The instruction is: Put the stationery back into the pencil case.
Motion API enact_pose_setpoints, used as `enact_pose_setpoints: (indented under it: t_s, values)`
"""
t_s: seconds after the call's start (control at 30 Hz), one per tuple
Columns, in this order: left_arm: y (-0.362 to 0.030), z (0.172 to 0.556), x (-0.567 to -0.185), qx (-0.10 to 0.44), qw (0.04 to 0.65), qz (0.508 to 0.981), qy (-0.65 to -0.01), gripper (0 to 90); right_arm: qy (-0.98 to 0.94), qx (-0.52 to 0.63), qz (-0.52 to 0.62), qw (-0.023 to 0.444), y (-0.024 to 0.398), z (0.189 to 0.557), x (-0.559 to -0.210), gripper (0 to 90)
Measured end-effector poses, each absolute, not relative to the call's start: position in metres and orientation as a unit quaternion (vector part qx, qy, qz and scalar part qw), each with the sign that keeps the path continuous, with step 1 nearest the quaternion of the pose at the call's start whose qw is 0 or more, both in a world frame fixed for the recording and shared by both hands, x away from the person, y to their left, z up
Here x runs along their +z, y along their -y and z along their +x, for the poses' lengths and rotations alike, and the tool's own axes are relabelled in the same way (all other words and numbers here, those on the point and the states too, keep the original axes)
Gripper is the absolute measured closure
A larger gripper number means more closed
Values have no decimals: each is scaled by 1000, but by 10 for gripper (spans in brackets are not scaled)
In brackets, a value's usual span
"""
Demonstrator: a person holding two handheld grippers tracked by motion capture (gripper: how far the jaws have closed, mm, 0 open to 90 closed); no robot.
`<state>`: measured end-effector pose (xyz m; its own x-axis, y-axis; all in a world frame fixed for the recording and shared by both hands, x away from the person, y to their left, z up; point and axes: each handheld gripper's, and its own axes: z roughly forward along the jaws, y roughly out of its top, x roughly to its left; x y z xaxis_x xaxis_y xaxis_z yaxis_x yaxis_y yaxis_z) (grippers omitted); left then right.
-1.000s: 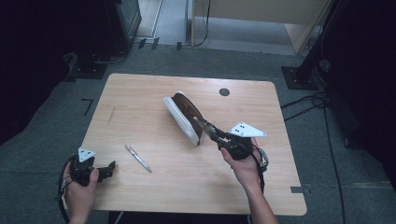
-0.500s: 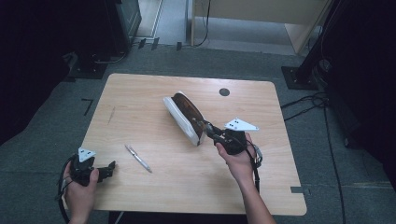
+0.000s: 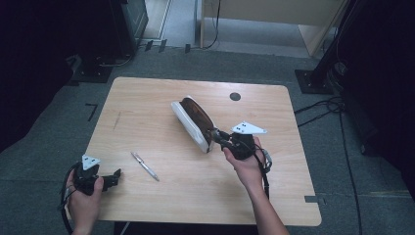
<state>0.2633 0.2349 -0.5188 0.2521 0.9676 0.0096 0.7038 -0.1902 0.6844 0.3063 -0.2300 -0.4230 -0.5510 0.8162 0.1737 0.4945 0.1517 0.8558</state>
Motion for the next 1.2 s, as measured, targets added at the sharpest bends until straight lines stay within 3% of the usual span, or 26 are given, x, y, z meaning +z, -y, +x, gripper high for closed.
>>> enact_pose_setpoints:
  t_s: [1.2]
  values:
    - [-235, 263, -519, 229, 288, 737, -567, 0, -726, 476, 459, 190, 193, 348, -431, 742]
